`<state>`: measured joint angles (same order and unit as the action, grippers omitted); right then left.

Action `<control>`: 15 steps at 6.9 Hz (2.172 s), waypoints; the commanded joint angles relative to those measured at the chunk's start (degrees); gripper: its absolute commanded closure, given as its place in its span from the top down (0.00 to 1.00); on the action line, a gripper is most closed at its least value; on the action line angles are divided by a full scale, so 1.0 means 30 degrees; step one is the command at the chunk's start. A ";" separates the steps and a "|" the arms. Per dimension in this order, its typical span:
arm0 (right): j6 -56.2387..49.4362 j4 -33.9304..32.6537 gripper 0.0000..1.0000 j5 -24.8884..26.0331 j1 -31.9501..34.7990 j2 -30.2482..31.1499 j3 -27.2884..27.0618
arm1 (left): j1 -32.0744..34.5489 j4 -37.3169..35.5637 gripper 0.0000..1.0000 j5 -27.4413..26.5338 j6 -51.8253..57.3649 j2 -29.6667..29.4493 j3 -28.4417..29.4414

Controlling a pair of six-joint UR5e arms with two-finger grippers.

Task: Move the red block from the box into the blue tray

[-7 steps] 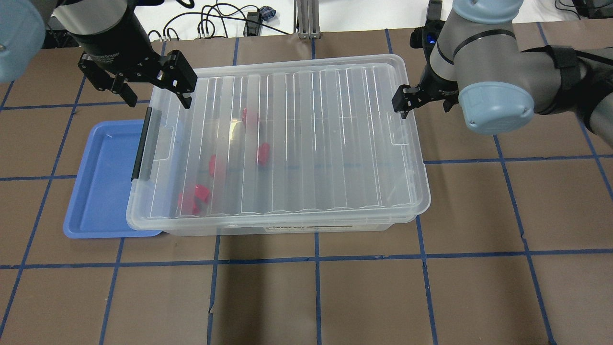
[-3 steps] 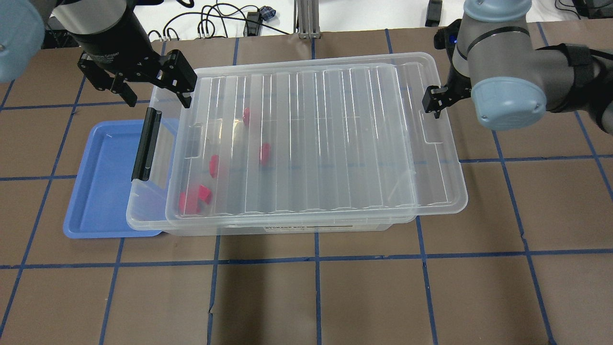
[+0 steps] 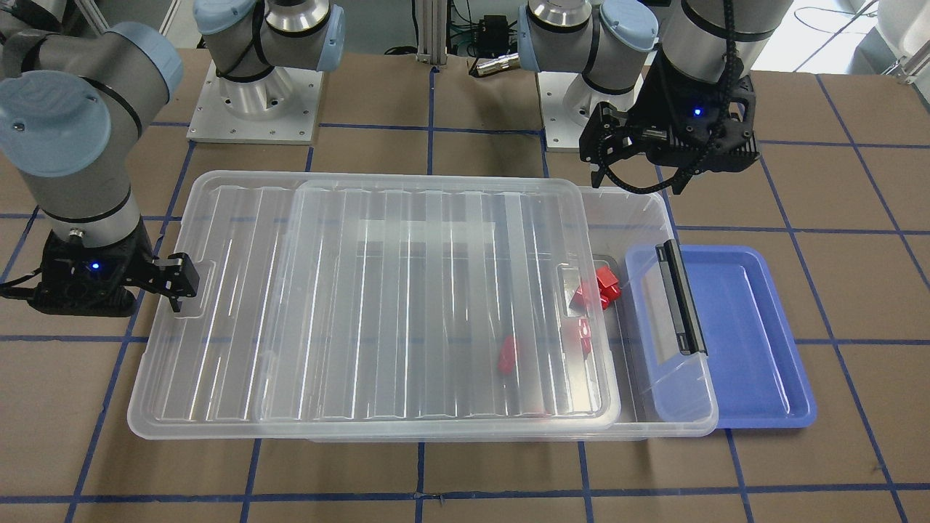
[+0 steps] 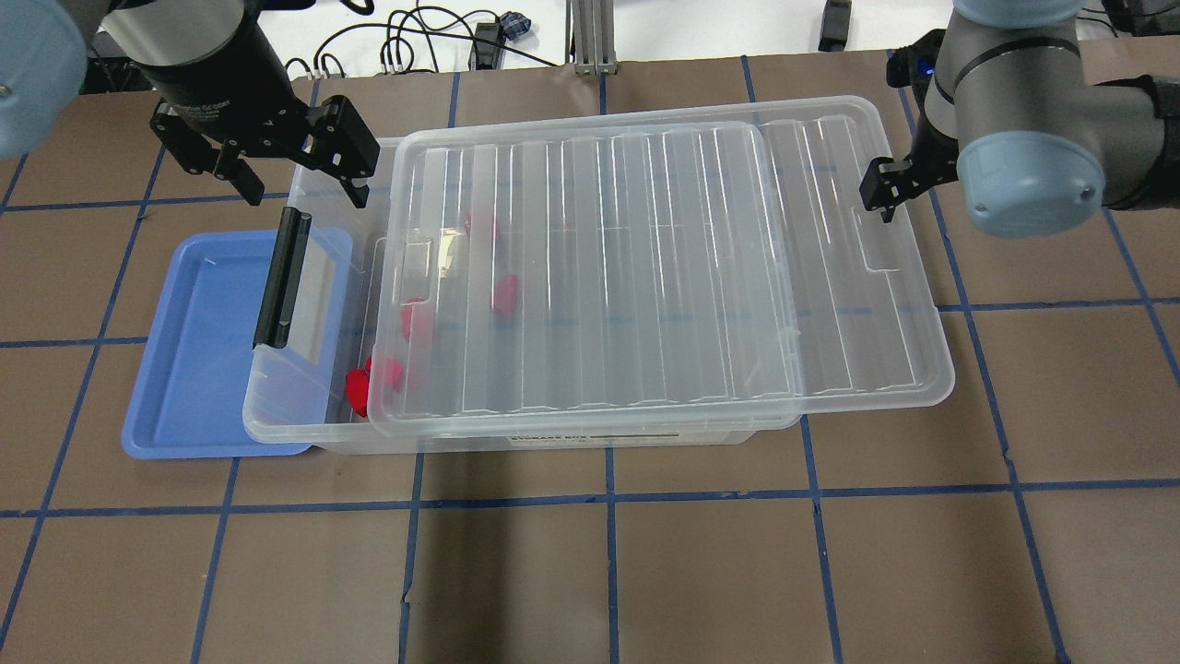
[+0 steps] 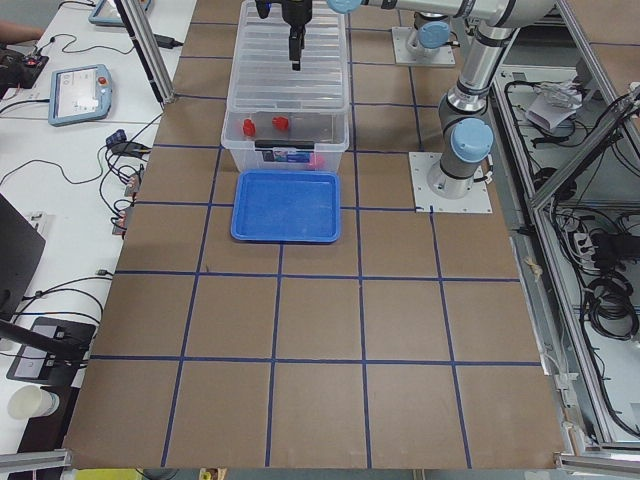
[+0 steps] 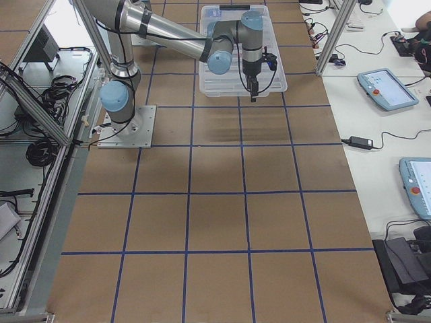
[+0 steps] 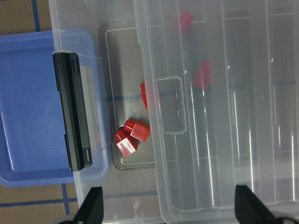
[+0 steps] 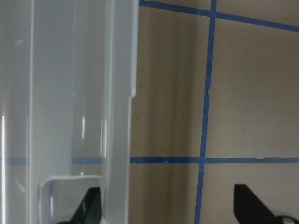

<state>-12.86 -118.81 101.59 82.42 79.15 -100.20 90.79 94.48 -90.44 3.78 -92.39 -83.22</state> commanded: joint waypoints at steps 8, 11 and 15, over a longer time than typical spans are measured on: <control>-0.2482 0.1039 1.00 -0.0347 -0.2279 0.0392 0.1280 | -0.0117 -0.2334 1.00 0.1161 -0.1278 -0.1336 -0.0003; 0.0661 0.5111 1.00 -0.4109 0.0439 0.1703 0.4157 | -0.0465 -0.3955 1.00 0.0967 -0.1232 -0.3067 -0.1522; 0.1913 0.7754 1.00 -0.4069 0.0682 0.2912 0.4249 | -0.0498 -0.5856 1.00 0.0967 -0.3603 -0.4768 -0.2987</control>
<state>-7.78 -96.94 89.32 84.33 87.62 -87.58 89.30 78.70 -87.52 -6.53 -105.80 -90.65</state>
